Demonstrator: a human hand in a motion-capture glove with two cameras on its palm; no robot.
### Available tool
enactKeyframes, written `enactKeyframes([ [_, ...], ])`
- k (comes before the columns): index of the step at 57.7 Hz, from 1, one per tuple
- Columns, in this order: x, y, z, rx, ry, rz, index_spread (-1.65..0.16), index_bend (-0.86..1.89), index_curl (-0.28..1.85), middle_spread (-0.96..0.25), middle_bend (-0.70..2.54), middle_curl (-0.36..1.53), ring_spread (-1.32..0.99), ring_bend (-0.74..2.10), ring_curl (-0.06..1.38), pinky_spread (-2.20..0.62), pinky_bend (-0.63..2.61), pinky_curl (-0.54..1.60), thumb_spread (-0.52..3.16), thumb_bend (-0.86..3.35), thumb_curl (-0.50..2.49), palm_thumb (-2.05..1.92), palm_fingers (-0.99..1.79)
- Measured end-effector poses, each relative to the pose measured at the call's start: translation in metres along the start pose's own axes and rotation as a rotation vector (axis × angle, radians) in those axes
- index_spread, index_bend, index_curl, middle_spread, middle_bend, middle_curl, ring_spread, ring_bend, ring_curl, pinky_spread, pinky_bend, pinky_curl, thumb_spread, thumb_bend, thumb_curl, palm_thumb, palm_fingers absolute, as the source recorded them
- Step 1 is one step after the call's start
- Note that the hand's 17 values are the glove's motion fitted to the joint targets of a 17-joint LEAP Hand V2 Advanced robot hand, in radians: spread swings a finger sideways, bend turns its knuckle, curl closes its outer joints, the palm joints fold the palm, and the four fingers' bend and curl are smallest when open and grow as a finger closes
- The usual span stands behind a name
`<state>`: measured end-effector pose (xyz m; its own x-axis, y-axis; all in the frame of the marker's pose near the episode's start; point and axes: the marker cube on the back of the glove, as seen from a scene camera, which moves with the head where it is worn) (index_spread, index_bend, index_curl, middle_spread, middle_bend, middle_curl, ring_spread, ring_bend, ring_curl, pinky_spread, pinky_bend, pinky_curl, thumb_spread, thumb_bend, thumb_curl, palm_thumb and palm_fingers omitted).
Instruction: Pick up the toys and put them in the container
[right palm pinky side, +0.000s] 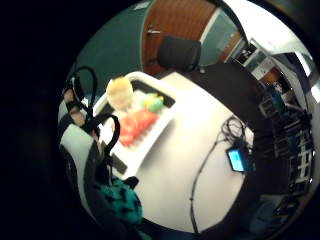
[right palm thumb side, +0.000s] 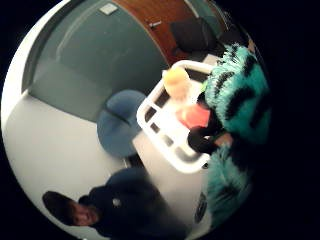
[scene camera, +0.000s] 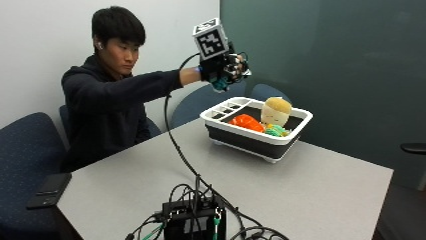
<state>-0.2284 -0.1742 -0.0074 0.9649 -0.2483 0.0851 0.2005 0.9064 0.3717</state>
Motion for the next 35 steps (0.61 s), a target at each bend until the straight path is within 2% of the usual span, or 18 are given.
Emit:
enactKeyframes([
  [6,-0.019,-0.026,0.033,0.033,-0.092,0.09,-0.19,0.13,-0.02,-0.25,1.06,0.91,-0.3,1.51,0.66,-0.37,1.4,0.53,1.33,0.11,0.61,0.53,0.96],
  [11,-0.043,-0.037,0.067,-0.029,-0.227,0.201,-0.18,0.1,-0.01,-0.26,1.01,0.91,-0.29,1.48,0.65,-0.37,1.41,0.53,1.43,0.07,0.54,0.43,0.83],
  [15,-0.037,-0.043,0.085,-0.148,-0.357,0.28,-0.17,0.06,0.0,-0.22,0.73,0.83,-0.27,1.43,0.63,-0.37,1.47,0.54,1.47,0.02,0.48,0.31,0.45],
  [17,-0.029,-0.046,0.089,-0.179,-0.398,0.305,-0.16,0.14,0.05,-0.17,0.5,0.78,-0.25,1.31,0.61,-0.32,1.5,0.55,1.46,-0.02,0.44,0.23,0.0],
  [19,-0.021,-0.048,0.091,-0.178,-0.409,0.314,-0.15,0.21,0.09,-0.13,0.36,0.71,-0.2,1.13,0.57,-0.26,1.5,0.55,1.46,-0.04,0.42,0.18,-0.25],
  [20,-0.019,-0.049,0.091,-0.17,-0.408,0.316,-0.14,0.23,0.1,-0.11,0.32,0.69,-0.18,1.04,0.54,-0.24,1.48,0.52,1.45,-0.05,0.41,0.15,-0.29],
  [25,-0.013,-0.046,0.082,-0.132,-0.361,0.307,-0.14,0.22,0.14,-0.05,0.19,0.6,-0.11,0.75,0.4,-0.14,1.36,0.44,1.45,-0.03,0.37,0.08,-0.3],
  [35,0.009,-0.025,0.042,-0.095,-0.246,0.263,-0.14,0.18,0.21,0.01,0.14,0.51,-0.04,0.54,0.3,-0.06,1.2,0.37,1.45,-0.01,0.33,0.03,-0.19],
])
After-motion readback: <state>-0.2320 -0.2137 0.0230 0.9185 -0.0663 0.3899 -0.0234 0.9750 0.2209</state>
